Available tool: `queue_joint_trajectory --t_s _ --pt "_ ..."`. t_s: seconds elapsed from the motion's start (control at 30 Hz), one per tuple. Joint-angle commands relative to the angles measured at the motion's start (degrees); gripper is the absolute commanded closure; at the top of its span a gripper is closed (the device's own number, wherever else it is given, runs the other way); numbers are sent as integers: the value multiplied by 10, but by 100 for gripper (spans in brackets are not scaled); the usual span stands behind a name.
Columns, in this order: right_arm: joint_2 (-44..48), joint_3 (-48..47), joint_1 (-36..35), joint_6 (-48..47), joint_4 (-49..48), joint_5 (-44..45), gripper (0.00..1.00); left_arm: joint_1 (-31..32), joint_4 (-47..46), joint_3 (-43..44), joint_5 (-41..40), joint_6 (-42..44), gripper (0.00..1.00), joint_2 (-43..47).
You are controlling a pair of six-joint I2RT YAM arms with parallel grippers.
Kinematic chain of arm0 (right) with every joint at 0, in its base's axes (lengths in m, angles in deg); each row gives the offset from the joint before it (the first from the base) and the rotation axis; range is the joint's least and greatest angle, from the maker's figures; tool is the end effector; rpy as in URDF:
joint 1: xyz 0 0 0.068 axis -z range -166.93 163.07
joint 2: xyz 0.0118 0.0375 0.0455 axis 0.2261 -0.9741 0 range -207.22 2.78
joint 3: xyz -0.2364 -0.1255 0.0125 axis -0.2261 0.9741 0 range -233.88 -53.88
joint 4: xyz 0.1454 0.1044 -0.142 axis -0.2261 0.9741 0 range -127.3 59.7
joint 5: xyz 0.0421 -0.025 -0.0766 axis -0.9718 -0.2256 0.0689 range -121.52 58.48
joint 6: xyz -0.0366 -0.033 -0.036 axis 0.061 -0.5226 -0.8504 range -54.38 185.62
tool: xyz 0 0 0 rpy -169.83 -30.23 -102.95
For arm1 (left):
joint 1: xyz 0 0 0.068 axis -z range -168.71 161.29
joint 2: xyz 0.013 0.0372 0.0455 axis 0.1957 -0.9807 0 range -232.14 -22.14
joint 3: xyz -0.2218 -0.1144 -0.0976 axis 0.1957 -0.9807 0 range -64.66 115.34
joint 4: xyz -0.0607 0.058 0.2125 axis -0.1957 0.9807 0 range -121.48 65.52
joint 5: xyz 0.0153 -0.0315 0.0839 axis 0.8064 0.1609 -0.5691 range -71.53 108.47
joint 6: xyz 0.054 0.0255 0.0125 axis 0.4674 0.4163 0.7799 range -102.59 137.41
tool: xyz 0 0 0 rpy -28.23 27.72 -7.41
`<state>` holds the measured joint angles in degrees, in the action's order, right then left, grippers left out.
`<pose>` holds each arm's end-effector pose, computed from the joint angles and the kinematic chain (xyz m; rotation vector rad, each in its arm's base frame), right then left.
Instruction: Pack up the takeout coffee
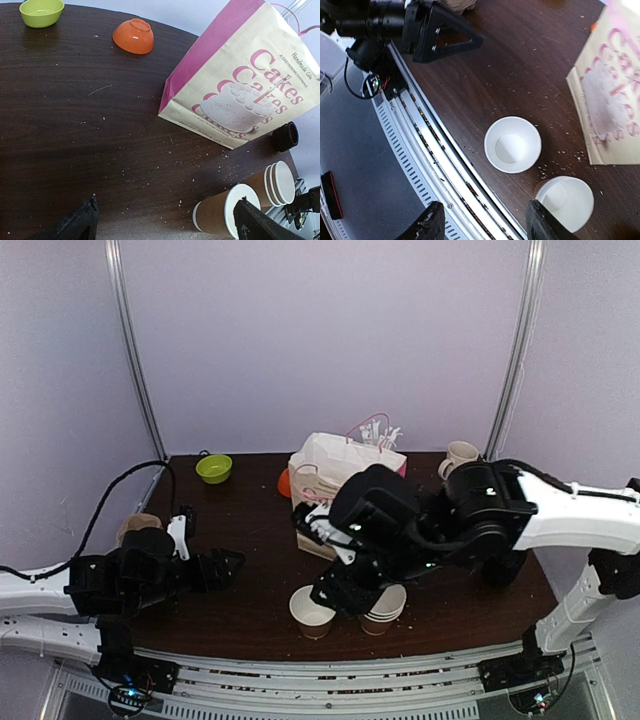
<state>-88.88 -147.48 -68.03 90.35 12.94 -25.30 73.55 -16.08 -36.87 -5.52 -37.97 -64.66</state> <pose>0.0535 0.3096 0.3503 -1.1506 2.2585 0.6871 0.0848 -0.1215 0.2351 -0.1325 2.1496 -0.8180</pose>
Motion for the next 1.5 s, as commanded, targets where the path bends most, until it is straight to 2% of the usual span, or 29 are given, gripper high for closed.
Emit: queue_joint_trajectory --t_s 0.0,0.17,0.33,0.43,0.57,0.73,1.07,1.23,1.47 --pt "96 35 8 63 72 108 45 1 -50 17 4 11 2 -25" --pt "197 191 73 121 47 109 45 1 -58 30 13 15 2 -60" --pt "268 342 143 148 -44 30 44 1 -66 28 28 10 2 -82" --pt "273 391 159 154 -106 -11 43 1 -70 25 34 7 2 -89" --pt "256 407 167 161 -164 -39 43 1 -73 19 37 2 2 -89" --pt "217 420 185 155 -169 -37 44 1 -82 6 37 -2 2 -84" --pt "166 438 206 154 -186 -45 67 1 -88 -4 34 -2 2 -87" --pt "149 436 206 156 -167 -22 83 1 -91 -9 33 -1 2 -86" --pt "179 410 218 161 -121 24 93 1 -98 -15 32 1 2 -84"
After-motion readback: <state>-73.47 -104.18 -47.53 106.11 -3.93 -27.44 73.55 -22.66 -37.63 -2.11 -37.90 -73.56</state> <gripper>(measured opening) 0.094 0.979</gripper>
